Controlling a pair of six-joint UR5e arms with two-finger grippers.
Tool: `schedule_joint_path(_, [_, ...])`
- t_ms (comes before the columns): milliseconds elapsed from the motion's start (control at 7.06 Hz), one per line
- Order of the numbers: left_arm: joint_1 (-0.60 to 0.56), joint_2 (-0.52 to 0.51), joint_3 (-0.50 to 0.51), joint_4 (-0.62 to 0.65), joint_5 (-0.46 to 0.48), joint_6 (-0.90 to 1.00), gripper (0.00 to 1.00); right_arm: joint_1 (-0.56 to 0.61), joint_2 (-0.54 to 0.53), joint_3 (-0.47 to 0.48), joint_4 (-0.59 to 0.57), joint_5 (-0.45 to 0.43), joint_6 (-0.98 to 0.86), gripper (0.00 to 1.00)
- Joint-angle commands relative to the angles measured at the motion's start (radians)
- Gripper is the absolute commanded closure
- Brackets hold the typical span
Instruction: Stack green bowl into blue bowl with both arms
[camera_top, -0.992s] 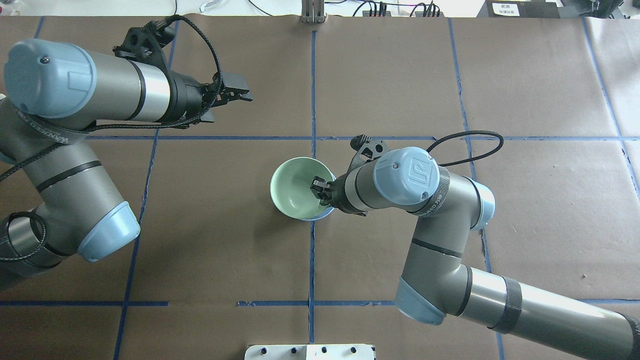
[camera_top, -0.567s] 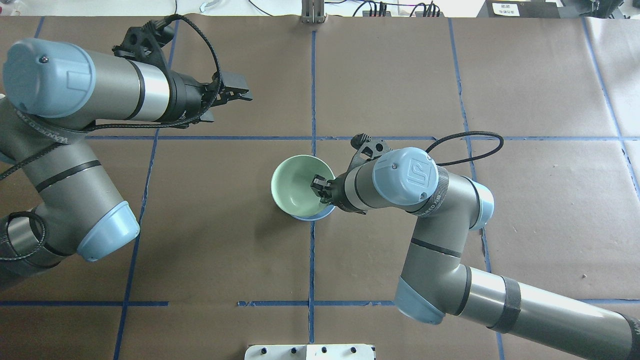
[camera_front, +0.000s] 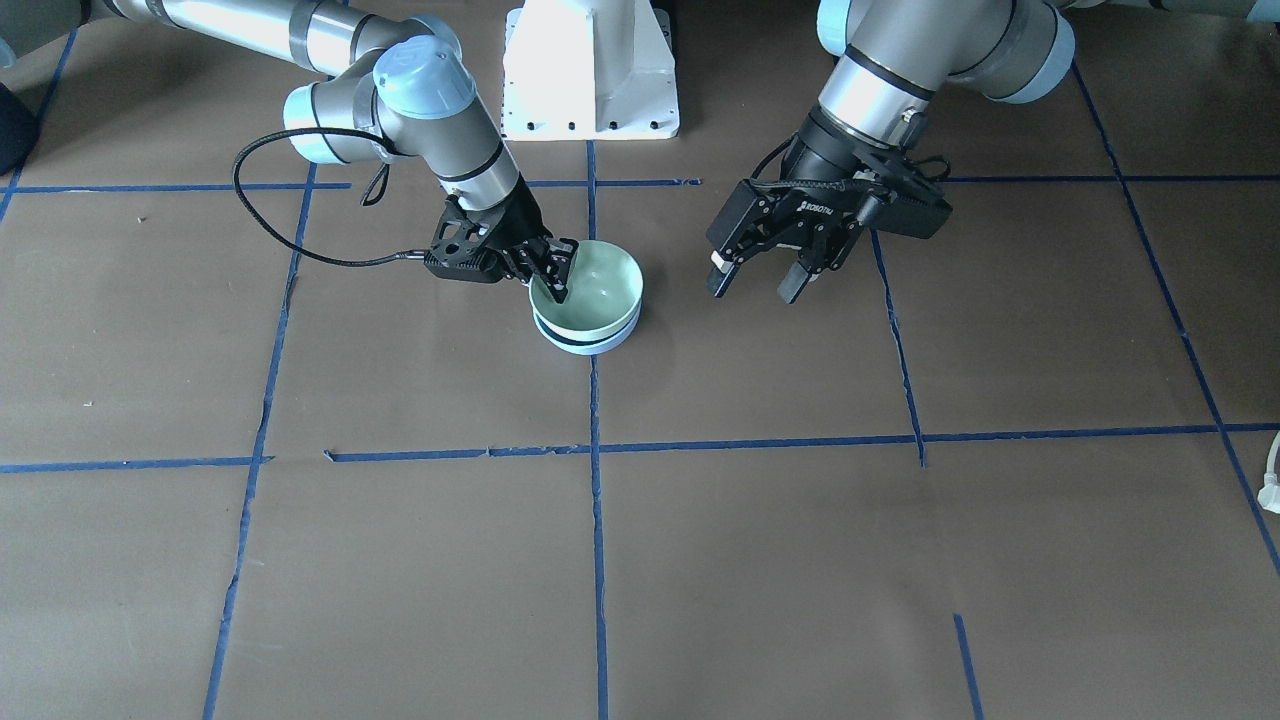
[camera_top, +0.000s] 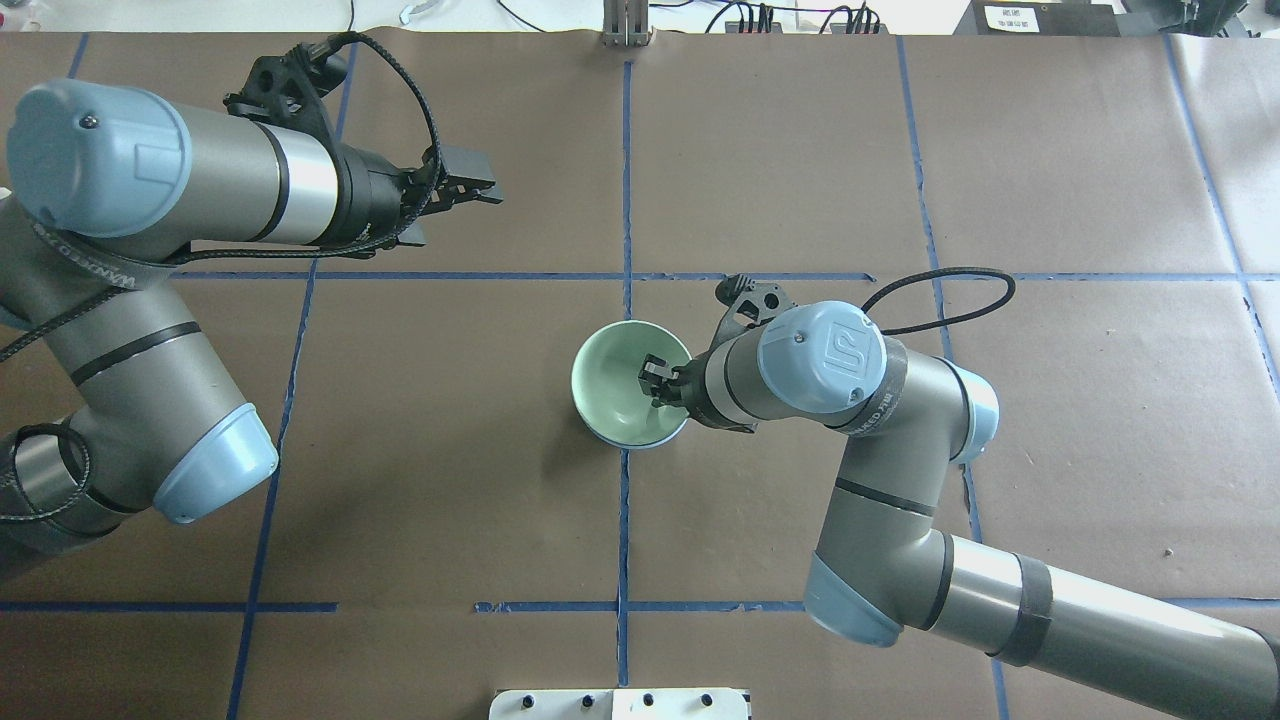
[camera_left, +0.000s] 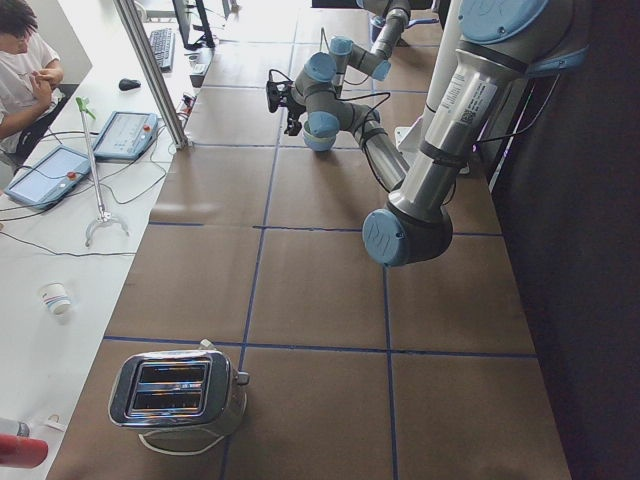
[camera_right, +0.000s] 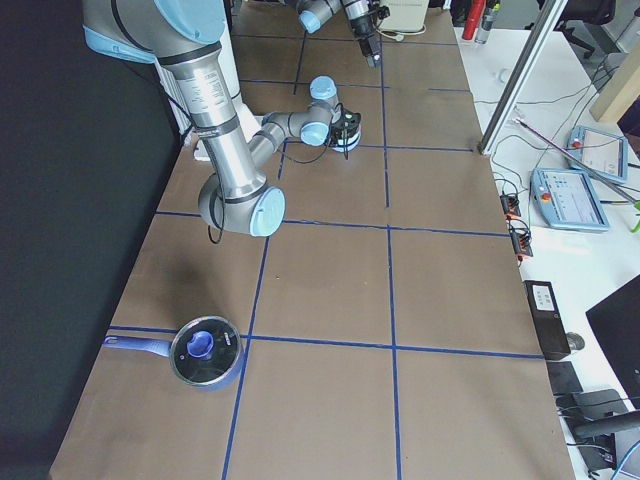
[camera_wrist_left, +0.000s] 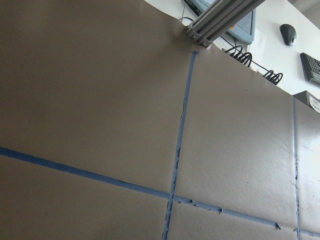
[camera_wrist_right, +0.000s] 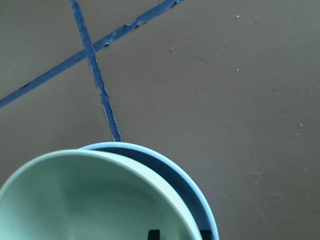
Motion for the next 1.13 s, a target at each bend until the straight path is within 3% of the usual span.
schedule_joint_path(0, [0.001,0.003,0.005,0.000,0.000,0.001,0.00,0.077,-0.115,0.144,0.001,0.107,-0.017,0.00])
schedule_joint_path(142, [0.001,0.003,0.010,0.000,0.000,0.003,0.00,0.143,-0.166,0.187,0.002,0.193,-0.023,0.00])
schedule_joint_path(425, [0.001,0.004,0.010,0.000,0.000,0.008,0.00,0.217,-0.247,0.255,0.002,0.253,-0.035,0.00])
schedule_joint_path(567, [0.001,0.029,0.008,0.000,-0.002,0.011,0.00,0.318,-0.313,0.269,0.002,0.358,-0.132,0.00])
schedule_joint_path(850, [-0.003,0.096,-0.005,0.006,-0.009,0.119,0.00,0.584,-0.480,0.258,-0.010,0.545,-0.504,0.00])
schedule_joint_path(992, [-0.007,0.177,-0.014,0.003,-0.009,0.230,0.00,0.736,-0.559,0.223,-0.016,0.607,-0.742,0.00])
